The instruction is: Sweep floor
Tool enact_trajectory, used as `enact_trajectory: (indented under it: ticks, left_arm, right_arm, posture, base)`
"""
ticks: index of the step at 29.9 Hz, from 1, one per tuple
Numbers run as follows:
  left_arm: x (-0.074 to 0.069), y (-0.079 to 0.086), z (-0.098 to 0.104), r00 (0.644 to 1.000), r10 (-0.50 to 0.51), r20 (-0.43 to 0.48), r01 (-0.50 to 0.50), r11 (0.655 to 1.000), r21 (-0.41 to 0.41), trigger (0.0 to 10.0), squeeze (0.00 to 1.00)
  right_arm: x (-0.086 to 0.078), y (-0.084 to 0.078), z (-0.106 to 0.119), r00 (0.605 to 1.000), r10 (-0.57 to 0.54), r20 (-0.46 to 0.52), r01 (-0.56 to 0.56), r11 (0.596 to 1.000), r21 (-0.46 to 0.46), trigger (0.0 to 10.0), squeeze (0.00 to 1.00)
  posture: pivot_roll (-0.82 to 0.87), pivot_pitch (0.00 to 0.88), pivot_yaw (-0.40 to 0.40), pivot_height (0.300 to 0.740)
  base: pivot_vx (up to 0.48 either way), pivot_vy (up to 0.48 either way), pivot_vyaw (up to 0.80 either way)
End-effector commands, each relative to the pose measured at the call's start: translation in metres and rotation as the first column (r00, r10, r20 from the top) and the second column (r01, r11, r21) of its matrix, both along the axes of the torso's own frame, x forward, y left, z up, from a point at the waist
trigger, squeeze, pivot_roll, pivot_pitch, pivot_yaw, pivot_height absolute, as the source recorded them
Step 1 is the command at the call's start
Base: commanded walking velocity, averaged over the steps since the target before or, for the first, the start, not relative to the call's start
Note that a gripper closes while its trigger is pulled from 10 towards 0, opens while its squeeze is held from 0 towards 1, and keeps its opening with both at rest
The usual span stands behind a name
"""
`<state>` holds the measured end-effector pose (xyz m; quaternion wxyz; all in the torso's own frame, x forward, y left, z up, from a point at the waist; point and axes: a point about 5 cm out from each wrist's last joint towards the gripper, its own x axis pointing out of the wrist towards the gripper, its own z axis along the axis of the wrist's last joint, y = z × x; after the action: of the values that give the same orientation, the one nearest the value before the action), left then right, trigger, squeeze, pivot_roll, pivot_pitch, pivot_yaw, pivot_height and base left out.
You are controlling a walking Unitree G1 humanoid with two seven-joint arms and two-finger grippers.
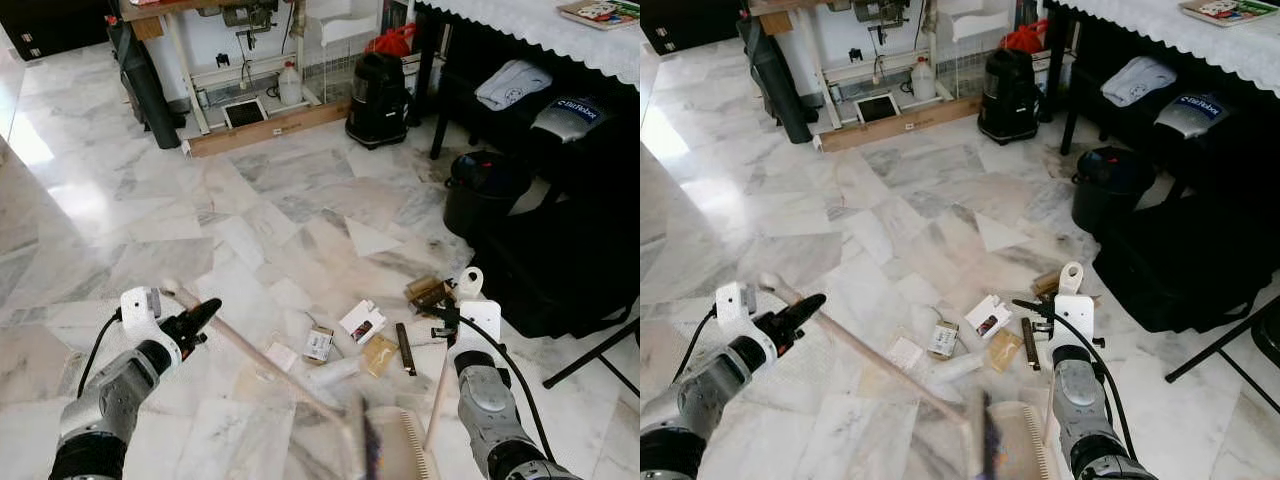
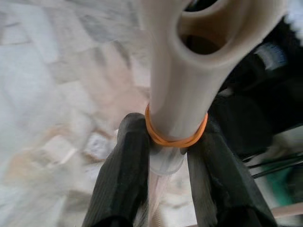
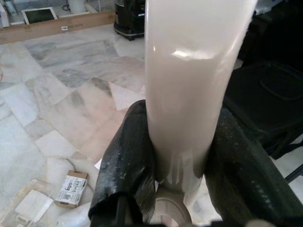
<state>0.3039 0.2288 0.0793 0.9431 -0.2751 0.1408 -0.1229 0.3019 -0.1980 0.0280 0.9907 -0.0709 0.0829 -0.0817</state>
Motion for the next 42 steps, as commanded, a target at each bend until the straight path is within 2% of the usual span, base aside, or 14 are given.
enact_trajectory:
  ticks: [1, 5, 6, 9, 11, 12, 14, 17, 21, 24, 30, 34, 36, 42]
  left_arm:
    - [0.007, 0.0, 0.018, 0.998, -0.006, 0.063, 0.009, 0.999, -0.045, 10.0, 0.0]
    - [0.01, 0.002, 0.026, 0.993, 0.02, 0.112, -0.022, 1.0, 0.013, 10.0, 0.0]
    - [0.013, 0.009, 0.034, 0.984, 0.08, 0.158, -0.087, 0.996, 0.034, 10.0, 0.0]
    - [0.015, 0.018, 0.039, 0.97, 0.135, 0.201, -0.154, 0.985, 0.083, 10.0, 0.0]
    - [0.015, 0.026, 0.042, 0.955, 0.189, 0.228, -0.222, 0.967, 0.127, 10.0, 0.0]
    - [0.014, 0.034, 0.044, 0.935, 0.247, 0.256, -0.293, 0.943, 0.159, 10.0, 0.0]
    - [0.012, 0.042, 0.045, 0.907, 0.311, 0.284, -0.372, 0.908, 0.195, 10.0, 0.0]
    - [0.009, 0.044, 0.044, 0.897, 0.292, 0.331, -0.401, 0.854, 0.333, 10.0, 0.0]
    - [0.005, 0.046, 0.038, 0.875, 0.33, 0.356, -0.447, 0.831, 0.33, 10.0, 0.0]
    - [0.004, 0.043, 0.033, 0.869, 0.331, 0.369, -0.459, 0.818, 0.347, 10.0, 0.0]
    - [0.005, 0.035, 0.026, 0.873, 0.316, 0.372, -0.45, 0.816, 0.363, 10.0, 0.0]
    - [0.005, 0.029, 0.02, 0.879, 0.284, 0.383, -0.438, 0.796, 0.417, 10.0, 0.0]
    - [0.005, 0.022, 0.013, 0.89, 0.254, 0.378, -0.417, 0.789, 0.451, 10.0, 0.0]
    - [0.006, 0.013, 0.01, 0.902, 0.209, 0.378, -0.382, 0.796, 0.471, 10.0, 0.0]
  right_arm:
    - [-0.002, 0.001, -0.006, 0.999, -0.02, -0.043, 0.021, 1.0, 0.019, 10.0, 0.0]
    - [0.001, 0.004, -0.003, 0.999, -0.02, -0.035, 0.021, 0.999, 0.027, 10.0, 0.0]
    - [0.003, 0.006, -0.002, 0.999, -0.019, -0.028, 0.02, 0.999, 0.032, 10.0, 0.0]
    - [0.005, 0.008, 0.0, 1.0, -0.016, -0.019, 0.017, 0.999, 0.038, 10.0, 0.0]
    - [0.006, 0.009, 0.002, 1.0, -0.013, -0.006, 0.014, 0.999, 0.044, 10.0, 0.0]
    - [0.009, 0.011, 0.006, 1.0, -0.009, 0.014, 0.009, 0.999, 0.051, 10.0, 0.0]
    - [0.011, 0.012, 0.01, 0.999, -0.006, 0.038, 0.004, 0.998, 0.061, 10.0, 0.0]
    - [0.015, 0.014, 0.016, 0.997, -0.004, 0.078, -0.003, 0.996, 0.086, 10.0, 0.0]
    - [0.018, 0.018, 0.022, 0.992, 0.023, 0.125, -0.036, 0.994, 0.102, 10.0, 0.0]
    - [0.017, 0.021, 0.024, 0.989, 0.038, 0.143, -0.054, 0.993, 0.106, 10.0, 0.0]
    - [0.014, 0.022, 0.022, 0.987, 0.055, 0.154, -0.072, 0.991, 0.11, 10.0, 0.0]
    - [0.014, 0.023, 0.025, 0.981, 0.057, 0.183, -0.082, 0.988, 0.134, 10.0, 0.0]
    - [0.017, 0.023, 0.032, 0.971, 0.06, 0.23, -0.095, 0.985, 0.146, 10.0, 0.0]
    - [0.02, 0.024, 0.039, 0.961, 0.076, 0.266, -0.118, 0.983, 0.144, 10.0, 0.0]
  posture:
    - [0.11, 0.024, 0.066, 0.74]
    - [0.11, 0.006, 0.072, 0.74]
    - [0.12, 0.0, 0.074, 0.74]
    - [0.12, 0.0, 0.076, 0.74]
    - [0.12, 0.0, 0.078, 0.74]
    - [0.12, 0.0, 0.082, 0.74]
    - [0.12, 0.0, 0.084, 0.74]
    - [0.12, 0.0, 0.085, 0.74]
    - [0.11, 0.0, 0.085, 0.74]
    - [0.1, 0.0, 0.082, 0.74]
    - [0.1, 0.0, 0.076, 0.74]
    - [0.1, 0.0, 0.072, 0.74]
    - [0.09, 0.0, 0.073, 0.74]
    - [0.08, 0.0, 0.075, 0.74]
  base:
    - [0.0, 0.0, 0.0]
    - [0.0, 0.0, 0.0]
    - [0.0, 0.0, 0.0]
    - [0.0, 0.0, 0.0]
    - [0.0, 0.0, 0.0]
    - [0.0, 0.0, 0.0]
    - [0.0, 0.0, 0.0]
    - [0.0, 0.0, 0.0]
    - [0.0, 0.0, 0.0]
    - [0.0, 0.0, 0.0]
    - [0.0, 0.0, 0.0]
    - [0.0, 0.0, 0.0]
    - [0.0, 0.0, 0.0]
    - [0.0, 0.0, 0.0]
